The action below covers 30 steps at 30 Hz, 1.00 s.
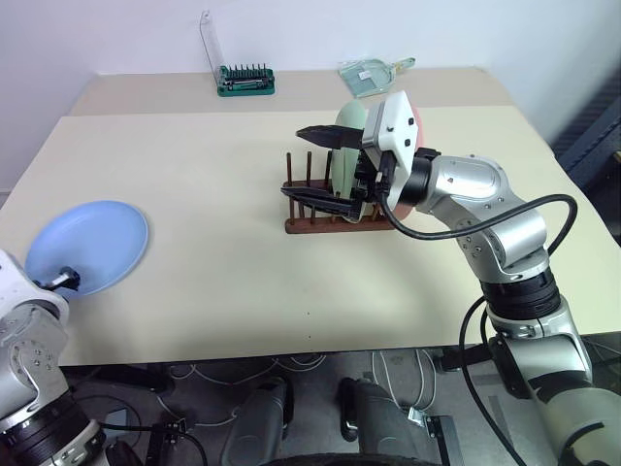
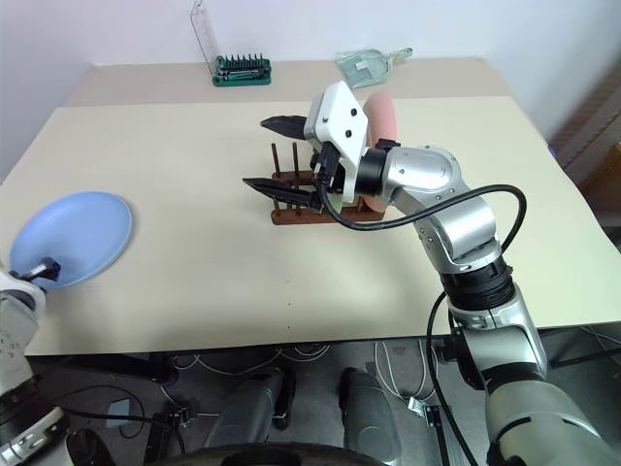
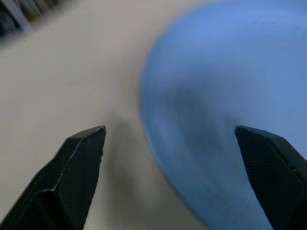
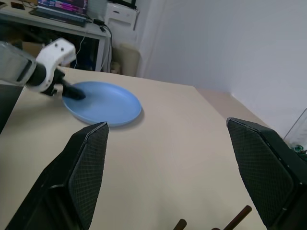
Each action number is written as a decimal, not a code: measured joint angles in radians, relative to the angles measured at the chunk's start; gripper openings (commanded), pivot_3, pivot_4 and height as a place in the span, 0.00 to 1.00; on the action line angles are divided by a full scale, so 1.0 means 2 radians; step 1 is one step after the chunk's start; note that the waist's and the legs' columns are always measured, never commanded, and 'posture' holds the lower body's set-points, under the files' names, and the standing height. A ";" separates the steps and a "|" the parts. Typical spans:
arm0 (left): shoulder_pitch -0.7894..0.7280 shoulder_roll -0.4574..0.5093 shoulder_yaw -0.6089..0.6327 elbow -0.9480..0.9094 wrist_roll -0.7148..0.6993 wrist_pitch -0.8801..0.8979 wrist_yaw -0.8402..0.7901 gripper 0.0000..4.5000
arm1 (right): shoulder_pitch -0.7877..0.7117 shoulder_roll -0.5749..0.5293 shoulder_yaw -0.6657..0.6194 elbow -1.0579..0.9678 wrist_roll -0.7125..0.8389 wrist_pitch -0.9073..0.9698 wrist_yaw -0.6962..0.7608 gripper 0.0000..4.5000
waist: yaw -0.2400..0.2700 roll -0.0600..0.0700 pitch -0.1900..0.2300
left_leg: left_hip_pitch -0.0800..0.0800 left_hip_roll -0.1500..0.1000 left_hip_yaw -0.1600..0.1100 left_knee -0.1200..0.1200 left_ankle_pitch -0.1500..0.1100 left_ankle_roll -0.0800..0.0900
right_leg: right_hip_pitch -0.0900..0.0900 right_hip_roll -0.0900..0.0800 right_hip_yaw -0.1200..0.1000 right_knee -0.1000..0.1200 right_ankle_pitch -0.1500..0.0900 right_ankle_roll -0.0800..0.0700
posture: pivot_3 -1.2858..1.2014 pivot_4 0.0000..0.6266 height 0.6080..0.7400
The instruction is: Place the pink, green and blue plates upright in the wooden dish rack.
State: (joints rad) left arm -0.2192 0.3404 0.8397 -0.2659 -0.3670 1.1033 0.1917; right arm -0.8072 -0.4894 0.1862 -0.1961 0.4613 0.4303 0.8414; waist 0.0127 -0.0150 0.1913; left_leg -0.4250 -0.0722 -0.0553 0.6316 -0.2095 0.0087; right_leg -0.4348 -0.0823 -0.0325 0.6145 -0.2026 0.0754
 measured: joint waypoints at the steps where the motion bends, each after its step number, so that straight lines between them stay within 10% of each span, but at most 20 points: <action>1: -0.011 -0.004 0.006 0.003 -0.004 0.004 0.004 0.58 | 0.002 0.000 -0.001 0.000 -0.002 0.001 -0.001 0.89 | 0.000 0.000 0.000 | 0.000 0.000 0.000 0.000 0.000 0.000 | 0.000 0.000 0.000 0.000 0.000 0.000 | 0.52 0.24 0.97; 6: -0.034 -0.009 0.020 0.011 -0.008 0.005 0.016 0.02 | 0.007 -0.001 -0.004 -0.004 -0.006 0.007 -0.006 0.89 | -0.001 0.000 0.000 | 0.000 0.000 0.000 0.000 0.000 0.000 | 0.000 0.000 0.000 0.000 0.000 0.000 | 0.52 0.24 0.97; 18: -0.118 -0.042 -0.071 -0.053 -0.027 -0.178 -0.024 0.01 | 0.010 -0.001 -0.003 -0.007 -0.056 -0.016 -0.014 0.89 | -0.001 -0.003 0.000 | 0.000 0.000 0.001 0.000 0.000 -0.001 | 0.000 0.000 0.000 0.000 0.000 0.000 | 0.52 0.24 0.97; 30: -0.192 -0.074 -0.282 -0.117 0.025 -0.249 -0.026 0.01 | -0.038 0.028 0.083 0.082 -0.294 -0.272 -0.071 0.89 | -0.003 -0.003 0.000 | 0.000 0.000 0.001 -0.001 0.002 -0.001 | 0.000 0.002 0.001 0.001 0.001 0.001 | 0.52 0.24 0.97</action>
State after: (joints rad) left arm -0.6036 0.1926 0.2754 -0.5000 -0.3166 0.6054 0.1395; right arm -0.8830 -0.4328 0.3519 -0.0325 -0.1271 -0.1138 0.6995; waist 0.0060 -0.0204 0.1916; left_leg -0.4243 -0.0720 -0.0543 0.6303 -0.2049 0.0070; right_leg -0.4352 -0.0787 -0.0314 0.6156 -0.1998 0.0775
